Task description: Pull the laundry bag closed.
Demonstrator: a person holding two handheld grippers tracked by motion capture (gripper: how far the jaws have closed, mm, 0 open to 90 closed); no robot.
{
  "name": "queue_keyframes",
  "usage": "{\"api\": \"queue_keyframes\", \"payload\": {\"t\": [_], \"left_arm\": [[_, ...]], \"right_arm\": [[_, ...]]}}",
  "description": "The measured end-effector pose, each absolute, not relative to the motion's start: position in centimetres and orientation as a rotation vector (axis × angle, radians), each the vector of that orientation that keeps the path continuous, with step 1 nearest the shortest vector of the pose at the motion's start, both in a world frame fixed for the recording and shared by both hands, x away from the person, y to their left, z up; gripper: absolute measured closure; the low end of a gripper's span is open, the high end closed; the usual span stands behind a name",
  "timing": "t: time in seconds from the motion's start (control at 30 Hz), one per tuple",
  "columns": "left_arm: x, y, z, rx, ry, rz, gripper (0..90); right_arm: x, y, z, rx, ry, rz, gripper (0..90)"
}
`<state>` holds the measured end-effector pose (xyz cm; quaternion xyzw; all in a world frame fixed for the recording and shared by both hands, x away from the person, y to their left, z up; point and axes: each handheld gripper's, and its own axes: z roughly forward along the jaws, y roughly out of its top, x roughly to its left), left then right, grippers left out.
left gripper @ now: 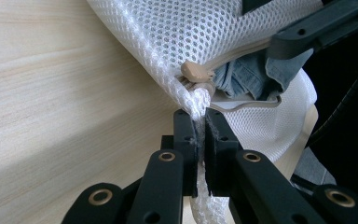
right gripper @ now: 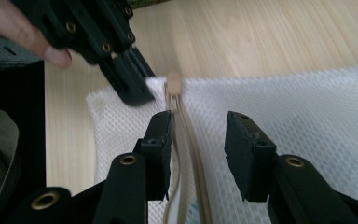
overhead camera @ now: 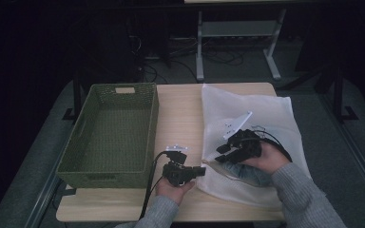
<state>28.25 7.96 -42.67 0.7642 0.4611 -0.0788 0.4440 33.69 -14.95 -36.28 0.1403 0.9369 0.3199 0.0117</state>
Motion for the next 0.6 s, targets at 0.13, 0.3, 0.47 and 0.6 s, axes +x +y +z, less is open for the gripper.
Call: {"api": "queue_keyframes", "payload": {"t": [0.13,0.3,0.47,0.6], "left_arm": [[28.2,7.9,-42.7,1.899,1.141,-0.193,84.8],[28.2,7.8,-42.7,1.905,1.136,-0.19,84.8],[28.1,7.8,-42.7,1.909,1.131,-0.189,84.7],[28.0,7.7,-42.8,1.915,1.132,-0.186,84.7]], "right_arm": [[34.0,-13.3,-36.4,0.417,2.948,0.983,62.9],[34.5,-11.4,-37.0,0.395,2.993,0.954,64.3],[34.7,-10.1,-37.3,0.389,3.035,0.918,67.4],[34.8,-9.4,-37.5,0.381,3.067,0.892,73.9]]}}
